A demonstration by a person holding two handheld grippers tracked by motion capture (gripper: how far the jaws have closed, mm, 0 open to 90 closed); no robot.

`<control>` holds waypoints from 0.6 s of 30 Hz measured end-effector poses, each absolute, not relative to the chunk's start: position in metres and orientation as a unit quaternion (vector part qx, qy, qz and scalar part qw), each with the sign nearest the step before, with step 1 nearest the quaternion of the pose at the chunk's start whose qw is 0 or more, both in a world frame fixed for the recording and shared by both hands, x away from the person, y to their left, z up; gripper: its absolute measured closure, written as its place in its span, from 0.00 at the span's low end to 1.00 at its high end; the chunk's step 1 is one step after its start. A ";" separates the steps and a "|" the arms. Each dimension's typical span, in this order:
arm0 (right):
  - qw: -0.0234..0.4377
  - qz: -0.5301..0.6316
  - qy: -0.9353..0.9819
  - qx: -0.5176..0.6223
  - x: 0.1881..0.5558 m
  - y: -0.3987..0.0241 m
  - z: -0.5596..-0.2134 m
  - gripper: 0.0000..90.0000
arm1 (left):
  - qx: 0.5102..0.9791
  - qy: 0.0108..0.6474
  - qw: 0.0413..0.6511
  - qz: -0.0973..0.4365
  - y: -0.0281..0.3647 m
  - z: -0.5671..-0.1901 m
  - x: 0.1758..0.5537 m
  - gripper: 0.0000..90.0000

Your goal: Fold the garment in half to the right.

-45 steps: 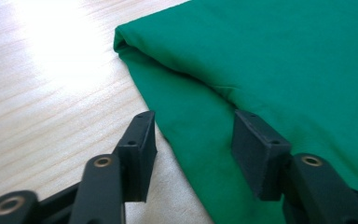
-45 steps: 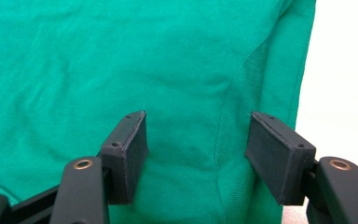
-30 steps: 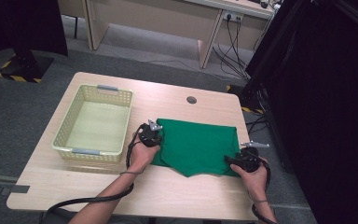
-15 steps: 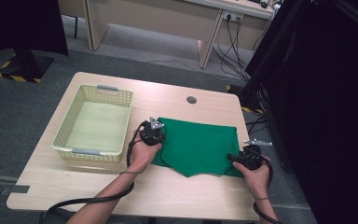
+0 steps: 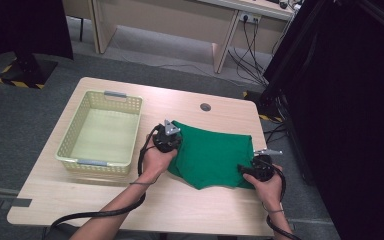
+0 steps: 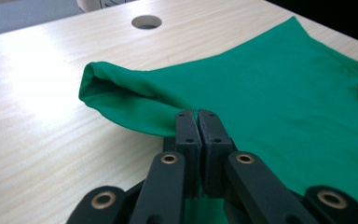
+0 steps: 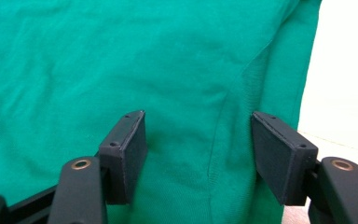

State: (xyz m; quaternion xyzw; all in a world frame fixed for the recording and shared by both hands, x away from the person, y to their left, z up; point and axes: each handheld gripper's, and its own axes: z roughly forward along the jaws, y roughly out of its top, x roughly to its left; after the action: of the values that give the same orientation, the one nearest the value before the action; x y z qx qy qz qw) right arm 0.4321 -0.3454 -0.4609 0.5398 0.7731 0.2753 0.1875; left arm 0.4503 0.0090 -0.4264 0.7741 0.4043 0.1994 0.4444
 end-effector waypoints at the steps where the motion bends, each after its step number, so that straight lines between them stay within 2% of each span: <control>1: 0.188 0.276 0.774 0.538 0.432 -0.345 -0.461 0.42 | 0.775 0.404 0.443 0.200 0.009 -0.425 0.450 0.97; 18: 0.185 0.283 0.786 0.517 0.434 -0.329 -0.462 0.42 | 0.773 0.395 0.451 0.209 0.005 -0.411 0.449 0.97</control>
State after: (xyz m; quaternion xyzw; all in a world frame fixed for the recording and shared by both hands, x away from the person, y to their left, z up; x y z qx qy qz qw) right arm 0.4344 -0.3287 -0.4621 0.5170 0.7864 0.2829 0.1851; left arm 0.4493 0.0048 -0.4109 0.7728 0.3952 0.2087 0.4506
